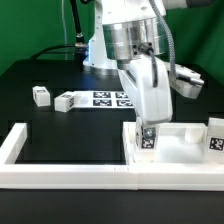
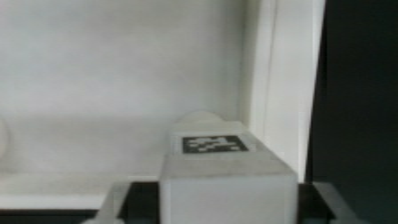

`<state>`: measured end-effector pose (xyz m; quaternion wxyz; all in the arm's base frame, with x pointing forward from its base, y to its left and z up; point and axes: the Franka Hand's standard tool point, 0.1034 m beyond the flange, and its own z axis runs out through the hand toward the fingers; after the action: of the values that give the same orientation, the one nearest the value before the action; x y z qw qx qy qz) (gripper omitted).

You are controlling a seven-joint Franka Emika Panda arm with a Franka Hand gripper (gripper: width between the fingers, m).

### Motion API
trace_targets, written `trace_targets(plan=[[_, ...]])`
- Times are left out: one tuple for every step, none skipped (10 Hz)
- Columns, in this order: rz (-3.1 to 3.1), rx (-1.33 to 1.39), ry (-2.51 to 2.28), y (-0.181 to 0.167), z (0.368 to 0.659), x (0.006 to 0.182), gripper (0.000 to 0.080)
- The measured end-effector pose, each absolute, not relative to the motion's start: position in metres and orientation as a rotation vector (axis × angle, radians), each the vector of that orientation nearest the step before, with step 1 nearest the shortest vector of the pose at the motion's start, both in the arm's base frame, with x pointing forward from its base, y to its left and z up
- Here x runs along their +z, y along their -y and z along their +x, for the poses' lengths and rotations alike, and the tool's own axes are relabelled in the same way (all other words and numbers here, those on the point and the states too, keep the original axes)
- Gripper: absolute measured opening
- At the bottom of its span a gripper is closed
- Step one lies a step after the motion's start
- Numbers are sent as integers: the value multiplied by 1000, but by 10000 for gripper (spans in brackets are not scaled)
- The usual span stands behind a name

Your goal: Assemble square table

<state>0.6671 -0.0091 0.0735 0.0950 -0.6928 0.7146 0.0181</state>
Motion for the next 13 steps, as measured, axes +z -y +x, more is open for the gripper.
trace_targets(plan=[[-2073, 51, -2101, 9, 667, 73, 298], [-2095, 50, -2079, 9, 667, 73, 298], [-2188, 38, -1997, 9, 667, 73, 377], [-2436, -2, -1716, 8, 669, 73, 559], [-2551, -19, -1538, 9, 669, 73, 559], [-2563, -22, -1518, 9, 669, 72, 632], [-2620, -31, -1423, 10, 669, 72, 632], [-2674, -40, -1323, 10, 669, 72, 644], [-2748, -55, -1182, 9, 669, 72, 648], [-2900, -87, -890, 6, 669, 72, 648], [-2998, -110, -625, 0, 670, 72, 649], [-3019, -112, -510, -4, 670, 71, 649], [-3018, -112, -516, -3, 670, 71, 649]])
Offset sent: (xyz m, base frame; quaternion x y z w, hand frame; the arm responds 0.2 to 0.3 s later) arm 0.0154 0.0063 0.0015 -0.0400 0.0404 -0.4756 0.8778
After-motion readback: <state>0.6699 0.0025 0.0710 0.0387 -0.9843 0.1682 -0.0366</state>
